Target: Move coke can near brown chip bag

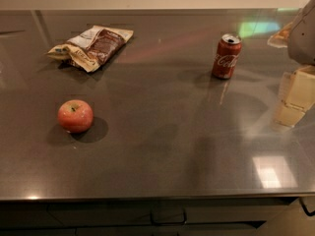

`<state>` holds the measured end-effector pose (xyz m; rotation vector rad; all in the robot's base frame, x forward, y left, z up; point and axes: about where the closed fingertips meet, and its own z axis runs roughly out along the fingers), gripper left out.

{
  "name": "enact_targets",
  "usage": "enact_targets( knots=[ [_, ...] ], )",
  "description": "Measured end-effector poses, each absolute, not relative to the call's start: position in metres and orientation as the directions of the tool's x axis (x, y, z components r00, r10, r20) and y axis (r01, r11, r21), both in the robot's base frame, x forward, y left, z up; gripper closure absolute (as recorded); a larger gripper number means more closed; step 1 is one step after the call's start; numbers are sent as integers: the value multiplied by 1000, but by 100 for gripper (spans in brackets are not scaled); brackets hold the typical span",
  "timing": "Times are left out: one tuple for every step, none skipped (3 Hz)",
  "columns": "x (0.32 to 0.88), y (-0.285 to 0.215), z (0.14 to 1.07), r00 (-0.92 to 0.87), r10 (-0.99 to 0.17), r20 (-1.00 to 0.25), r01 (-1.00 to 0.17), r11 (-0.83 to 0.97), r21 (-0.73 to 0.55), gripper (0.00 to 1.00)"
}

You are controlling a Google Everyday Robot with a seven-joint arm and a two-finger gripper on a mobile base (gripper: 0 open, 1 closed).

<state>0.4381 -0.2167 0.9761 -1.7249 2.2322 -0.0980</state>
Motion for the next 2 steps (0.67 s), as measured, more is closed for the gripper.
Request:
enact_targets(
  knots=[
    [438, -217, 976, -222, -953, -207, -931, 270, -245, 0],
    [448, -212, 976, -199, -953, -229, -933, 256, -254, 0]
  ],
)
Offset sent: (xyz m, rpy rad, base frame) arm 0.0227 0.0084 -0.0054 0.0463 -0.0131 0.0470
